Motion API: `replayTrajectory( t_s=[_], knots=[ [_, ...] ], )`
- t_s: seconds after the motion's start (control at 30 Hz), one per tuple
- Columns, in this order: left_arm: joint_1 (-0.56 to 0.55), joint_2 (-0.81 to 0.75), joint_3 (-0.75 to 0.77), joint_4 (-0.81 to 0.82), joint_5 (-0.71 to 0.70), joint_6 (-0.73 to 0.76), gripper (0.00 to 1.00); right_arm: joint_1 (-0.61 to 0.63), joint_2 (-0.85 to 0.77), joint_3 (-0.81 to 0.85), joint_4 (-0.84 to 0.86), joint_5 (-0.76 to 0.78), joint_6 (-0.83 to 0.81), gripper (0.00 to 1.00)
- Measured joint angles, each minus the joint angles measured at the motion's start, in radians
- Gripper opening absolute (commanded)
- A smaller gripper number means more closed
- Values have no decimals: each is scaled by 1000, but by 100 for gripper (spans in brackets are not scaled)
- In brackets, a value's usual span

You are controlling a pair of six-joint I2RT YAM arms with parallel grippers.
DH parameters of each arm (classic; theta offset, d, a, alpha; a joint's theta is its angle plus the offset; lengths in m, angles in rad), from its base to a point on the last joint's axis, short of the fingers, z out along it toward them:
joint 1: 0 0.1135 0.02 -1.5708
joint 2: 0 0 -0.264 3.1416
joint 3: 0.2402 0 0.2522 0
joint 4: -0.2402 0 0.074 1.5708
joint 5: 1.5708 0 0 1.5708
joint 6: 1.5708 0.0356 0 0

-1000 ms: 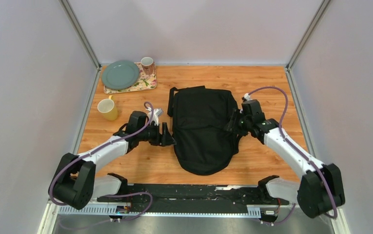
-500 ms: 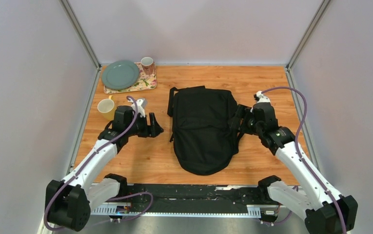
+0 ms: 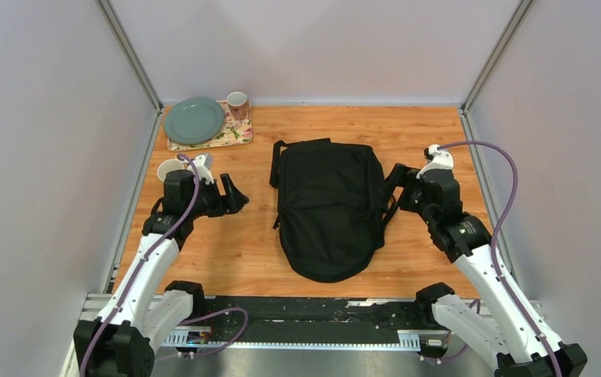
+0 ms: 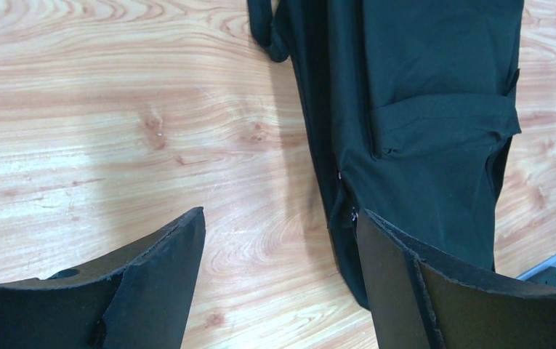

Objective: Pack the student bag
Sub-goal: Reset both arms

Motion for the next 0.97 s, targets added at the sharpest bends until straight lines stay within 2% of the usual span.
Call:
replayTrajectory(
  t_s=[0.47, 0.67, 0.97],
  knots=[
    [0, -145, 12, 8, -37, 9, 84, 0, 86, 151, -21, 63, -12, 94],
    [0, -130, 24, 32, -46, 42, 84, 0, 133, 175, -83, 85, -34, 95],
    [0, -60, 63, 67, 76, 93, 84, -12, 90, 160, -97, 70, -36, 95]
  ],
)
